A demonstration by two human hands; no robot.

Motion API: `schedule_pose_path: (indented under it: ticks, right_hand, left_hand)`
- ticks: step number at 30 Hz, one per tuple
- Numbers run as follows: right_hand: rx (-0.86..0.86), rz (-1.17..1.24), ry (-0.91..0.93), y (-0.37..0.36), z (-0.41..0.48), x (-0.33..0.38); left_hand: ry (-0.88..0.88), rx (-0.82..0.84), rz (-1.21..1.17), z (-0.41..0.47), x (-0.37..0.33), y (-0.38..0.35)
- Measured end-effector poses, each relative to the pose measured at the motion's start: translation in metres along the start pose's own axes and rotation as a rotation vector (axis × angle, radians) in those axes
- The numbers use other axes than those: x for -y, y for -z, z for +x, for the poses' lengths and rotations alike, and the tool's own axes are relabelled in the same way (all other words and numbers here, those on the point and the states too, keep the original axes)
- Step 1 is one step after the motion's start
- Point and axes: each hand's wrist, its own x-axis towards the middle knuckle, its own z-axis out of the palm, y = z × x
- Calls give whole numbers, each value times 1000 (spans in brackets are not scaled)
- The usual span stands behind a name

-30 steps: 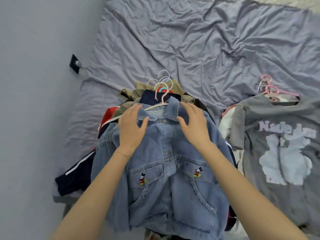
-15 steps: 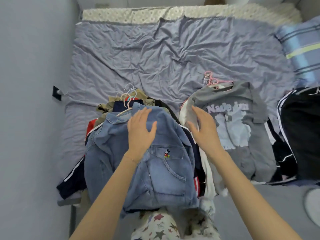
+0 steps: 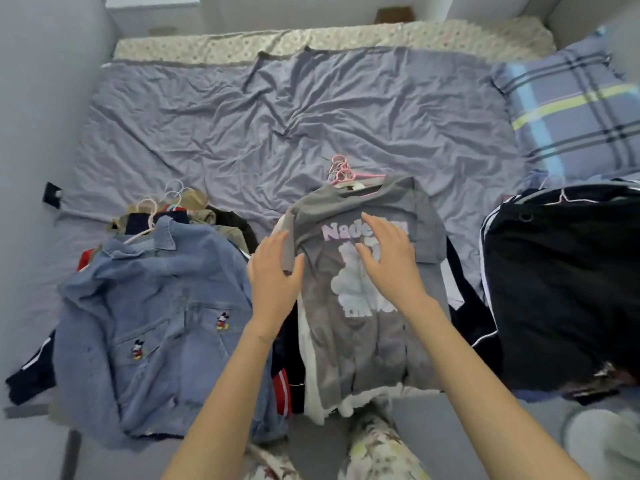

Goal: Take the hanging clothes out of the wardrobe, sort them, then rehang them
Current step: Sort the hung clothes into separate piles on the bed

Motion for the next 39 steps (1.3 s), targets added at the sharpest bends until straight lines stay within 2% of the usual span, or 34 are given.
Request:
schedule_pose_path:
  ticks: [5, 11, 17, 24, 31, 39]
  right_hand:
    - [64, -76, 7, 39, 30, -60]
    - [132, -115, -22, 28, 78, -110]
    - [168, -129, -42, -20, 128, -149]
    - [156, -236, 10, -90, 209, -212]
    - [116, -249, 47, -132, 287, -264]
    - [134, -231, 71, -153, 331, -290]
  left_hand:
    - [49, -33, 9, 16, -29, -54]
    - [56, -9, 64, 59, -19, -96]
    - [33, 24, 110, 115, 21, -140]
    - [27, 119, 240, 187, 102, -222]
    - [94, 147, 356, 262, 153, -278]
    - [30, -56, 218, 284, 172, -287]
